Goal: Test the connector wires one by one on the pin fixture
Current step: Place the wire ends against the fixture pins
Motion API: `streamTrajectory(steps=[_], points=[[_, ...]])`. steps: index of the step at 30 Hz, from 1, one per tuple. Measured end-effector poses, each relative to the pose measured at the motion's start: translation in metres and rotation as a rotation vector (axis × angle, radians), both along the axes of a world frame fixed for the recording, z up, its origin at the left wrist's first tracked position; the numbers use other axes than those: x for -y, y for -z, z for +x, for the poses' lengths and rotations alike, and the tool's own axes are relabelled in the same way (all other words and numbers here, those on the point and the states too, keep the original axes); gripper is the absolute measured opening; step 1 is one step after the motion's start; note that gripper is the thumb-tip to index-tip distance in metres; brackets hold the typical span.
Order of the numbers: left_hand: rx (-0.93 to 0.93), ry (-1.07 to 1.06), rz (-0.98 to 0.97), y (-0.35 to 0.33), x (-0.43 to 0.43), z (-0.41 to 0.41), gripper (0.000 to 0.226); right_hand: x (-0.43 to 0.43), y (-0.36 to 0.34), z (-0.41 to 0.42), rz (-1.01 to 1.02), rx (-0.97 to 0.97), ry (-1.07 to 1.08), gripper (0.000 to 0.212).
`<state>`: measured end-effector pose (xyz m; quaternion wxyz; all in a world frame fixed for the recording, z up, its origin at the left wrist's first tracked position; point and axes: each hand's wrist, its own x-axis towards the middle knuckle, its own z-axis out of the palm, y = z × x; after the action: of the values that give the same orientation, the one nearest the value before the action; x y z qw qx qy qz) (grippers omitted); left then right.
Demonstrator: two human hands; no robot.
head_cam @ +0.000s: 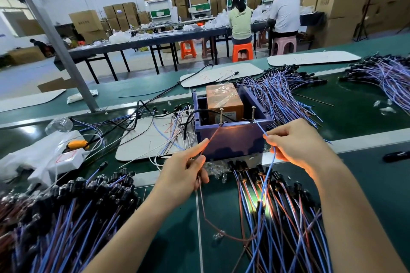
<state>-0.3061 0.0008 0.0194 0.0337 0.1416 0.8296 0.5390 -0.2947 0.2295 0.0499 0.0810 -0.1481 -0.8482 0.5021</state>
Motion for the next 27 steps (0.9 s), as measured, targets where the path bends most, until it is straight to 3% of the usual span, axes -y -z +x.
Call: streamTrajectory(steps=[3,8,21,27], points=[[0.001,-0.003,0.01,0.001,0.001,0.0,0.043,0.0,0.0,-0.001,-0.016,0.003,0.004,0.035],[0.014,-0.013,0.042,0.002,0.0,-0.002,0.042,0.001,0.002,-0.002,0.004,0.003,0.0,0.019],[0.042,0.006,0.039,-0.001,0.002,0.001,0.042,-0.001,0.003,-0.004,-0.012,0.011,0.009,0.017],[0.127,0.16,0.133,-0.018,0.009,0.004,0.038,0.0,-0.009,0.005,-0.059,-0.078,-0.106,0.017]])
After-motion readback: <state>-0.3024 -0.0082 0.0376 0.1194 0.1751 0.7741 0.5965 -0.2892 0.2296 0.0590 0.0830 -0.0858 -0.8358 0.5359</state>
